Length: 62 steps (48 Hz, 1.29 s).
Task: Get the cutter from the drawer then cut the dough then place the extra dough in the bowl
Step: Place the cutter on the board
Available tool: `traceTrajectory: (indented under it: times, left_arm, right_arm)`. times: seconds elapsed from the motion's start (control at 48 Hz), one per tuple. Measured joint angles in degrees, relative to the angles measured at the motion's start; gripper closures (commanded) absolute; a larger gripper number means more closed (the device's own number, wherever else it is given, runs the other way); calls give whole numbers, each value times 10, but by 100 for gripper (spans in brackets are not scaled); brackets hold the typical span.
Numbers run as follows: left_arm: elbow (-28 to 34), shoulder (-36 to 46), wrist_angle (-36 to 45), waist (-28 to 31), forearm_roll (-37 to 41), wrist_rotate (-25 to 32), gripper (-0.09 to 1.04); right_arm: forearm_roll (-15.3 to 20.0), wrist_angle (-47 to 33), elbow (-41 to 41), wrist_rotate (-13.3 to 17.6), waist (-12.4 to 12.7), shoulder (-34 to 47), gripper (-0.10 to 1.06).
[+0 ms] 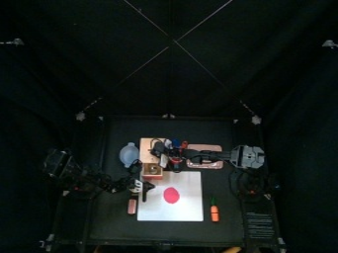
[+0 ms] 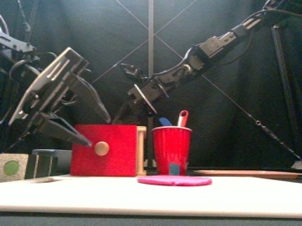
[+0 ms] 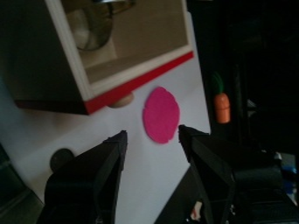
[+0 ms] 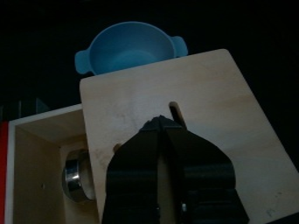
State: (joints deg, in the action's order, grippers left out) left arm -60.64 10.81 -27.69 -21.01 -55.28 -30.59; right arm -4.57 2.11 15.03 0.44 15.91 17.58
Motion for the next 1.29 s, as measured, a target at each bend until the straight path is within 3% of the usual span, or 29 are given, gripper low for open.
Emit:
traceTrajectory:
  times: [0.271, 0.625, 0.792, 1.083, 1.292]
  left_arm:
    - [-53, 94, -7, -4, 165, 3, 19]
    - [-93, 181, -20, 97, 338, 77, 29]
    - [-117, 245, -20, 137, 365, 144, 29]
    - [-156, 325, -20, 201, 374, 219, 29]
    - [-159, 330, -21, 223, 388, 228, 29]
  right_arm:
    - [-5, 0, -4, -3, -1, 0, 94]
    - [-17, 14, -4, -1, -40, -36, 92]
    - [-18, 33, -4, -1, -65, -58, 75]
    - [11, 99, -4, 1, -93, -61, 30]
    - [45, 120, -11, 10, -94, -60, 27]
